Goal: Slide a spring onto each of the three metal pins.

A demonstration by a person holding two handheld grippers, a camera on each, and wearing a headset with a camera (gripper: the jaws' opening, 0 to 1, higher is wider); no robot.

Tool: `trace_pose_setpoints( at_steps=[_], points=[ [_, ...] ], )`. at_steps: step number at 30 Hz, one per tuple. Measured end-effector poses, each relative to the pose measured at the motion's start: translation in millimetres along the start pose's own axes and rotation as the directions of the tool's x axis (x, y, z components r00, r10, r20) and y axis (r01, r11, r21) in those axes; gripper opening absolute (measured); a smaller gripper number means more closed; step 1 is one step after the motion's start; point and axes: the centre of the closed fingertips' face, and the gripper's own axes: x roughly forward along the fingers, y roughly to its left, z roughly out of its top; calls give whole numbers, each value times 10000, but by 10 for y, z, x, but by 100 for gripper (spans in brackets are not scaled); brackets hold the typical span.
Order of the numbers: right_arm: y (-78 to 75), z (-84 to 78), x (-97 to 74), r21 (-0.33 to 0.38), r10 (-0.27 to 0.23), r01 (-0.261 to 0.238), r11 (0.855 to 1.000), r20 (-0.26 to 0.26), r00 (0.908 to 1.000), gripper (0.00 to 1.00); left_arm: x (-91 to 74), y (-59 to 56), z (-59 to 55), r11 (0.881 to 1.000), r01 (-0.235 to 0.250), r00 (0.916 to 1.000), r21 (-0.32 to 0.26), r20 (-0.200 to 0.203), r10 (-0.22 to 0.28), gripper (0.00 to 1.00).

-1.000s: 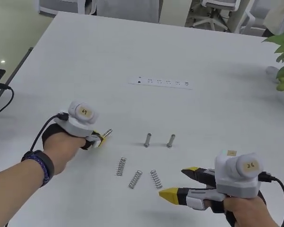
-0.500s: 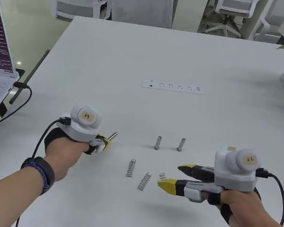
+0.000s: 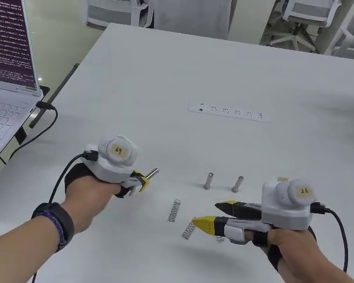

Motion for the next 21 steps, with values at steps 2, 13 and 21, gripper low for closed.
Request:
trace_pose_setpoints(
  at_steps=[2,13,21],
  points=[
    [9,34,35,24,91,-91,10000,41,10000,50,-10,-28,-7,10000,22,10000,47,8,-22,0],
    [44,147,243,378,516,-524,9979,237,9984,47,-94,-224,-112,9998,193,9998,48,57,-193,0],
    [58,159,364,674,720,-740,9950,312,9969,45,-157,-455,-84,9984,461,9987,319,222,-468,0]
  ],
)
